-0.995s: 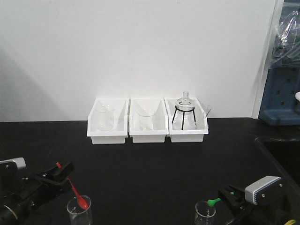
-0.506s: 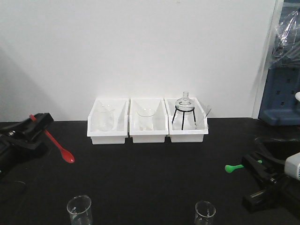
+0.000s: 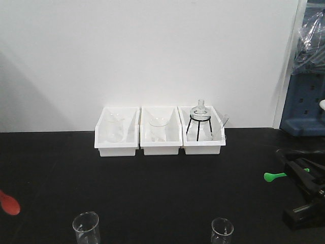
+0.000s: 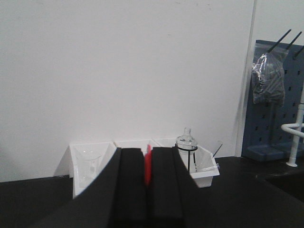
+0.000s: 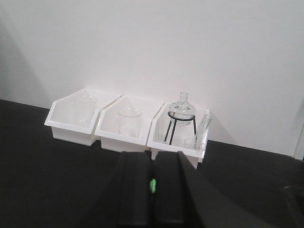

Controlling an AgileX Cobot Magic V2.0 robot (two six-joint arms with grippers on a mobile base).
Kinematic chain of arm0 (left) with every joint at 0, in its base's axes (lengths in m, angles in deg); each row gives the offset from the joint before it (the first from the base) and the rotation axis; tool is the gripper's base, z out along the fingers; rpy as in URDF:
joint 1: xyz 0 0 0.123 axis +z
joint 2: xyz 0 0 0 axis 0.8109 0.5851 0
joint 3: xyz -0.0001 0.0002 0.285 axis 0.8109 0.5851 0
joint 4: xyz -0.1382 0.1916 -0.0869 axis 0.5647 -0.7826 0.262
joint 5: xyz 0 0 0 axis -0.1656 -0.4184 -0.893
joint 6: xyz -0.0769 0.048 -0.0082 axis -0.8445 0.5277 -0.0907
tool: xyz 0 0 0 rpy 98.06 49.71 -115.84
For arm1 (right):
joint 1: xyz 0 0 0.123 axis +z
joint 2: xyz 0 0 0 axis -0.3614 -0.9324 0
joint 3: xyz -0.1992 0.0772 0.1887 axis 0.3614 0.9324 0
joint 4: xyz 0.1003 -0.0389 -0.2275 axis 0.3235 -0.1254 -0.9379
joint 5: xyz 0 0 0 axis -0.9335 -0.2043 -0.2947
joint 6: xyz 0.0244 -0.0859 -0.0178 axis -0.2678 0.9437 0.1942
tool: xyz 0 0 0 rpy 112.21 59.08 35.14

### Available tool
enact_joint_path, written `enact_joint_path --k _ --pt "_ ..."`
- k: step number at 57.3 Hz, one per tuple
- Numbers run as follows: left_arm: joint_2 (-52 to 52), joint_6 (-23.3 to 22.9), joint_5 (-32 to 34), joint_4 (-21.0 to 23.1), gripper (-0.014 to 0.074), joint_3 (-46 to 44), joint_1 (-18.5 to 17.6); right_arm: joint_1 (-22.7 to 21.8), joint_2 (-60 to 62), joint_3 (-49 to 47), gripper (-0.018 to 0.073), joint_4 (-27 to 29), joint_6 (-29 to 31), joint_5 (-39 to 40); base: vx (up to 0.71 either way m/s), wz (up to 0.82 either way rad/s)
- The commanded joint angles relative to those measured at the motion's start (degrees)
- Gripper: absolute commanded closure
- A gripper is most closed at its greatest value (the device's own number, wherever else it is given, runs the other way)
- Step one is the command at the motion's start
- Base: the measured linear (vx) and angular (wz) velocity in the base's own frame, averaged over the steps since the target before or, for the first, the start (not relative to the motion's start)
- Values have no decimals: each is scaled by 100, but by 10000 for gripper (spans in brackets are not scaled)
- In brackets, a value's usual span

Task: Sort red and green spoons into left cabinet
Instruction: 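Raise both held spoons and back away from the bench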

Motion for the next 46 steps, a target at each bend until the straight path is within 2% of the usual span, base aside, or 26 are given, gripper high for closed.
enact_joint_path --k 1,12,46 --pt "-415 -64 -58 133 603 -52 -24 -4 101 -174 564 93 -9 383 0 0" --pt "-768 -50 -208 116 603 -52 -24 -4 101 -174 564 88 -4 383 0 0" --pt "-763 -50 -198 116 603 -52 -24 -4 101 -148 564 88 10 359 0 0"
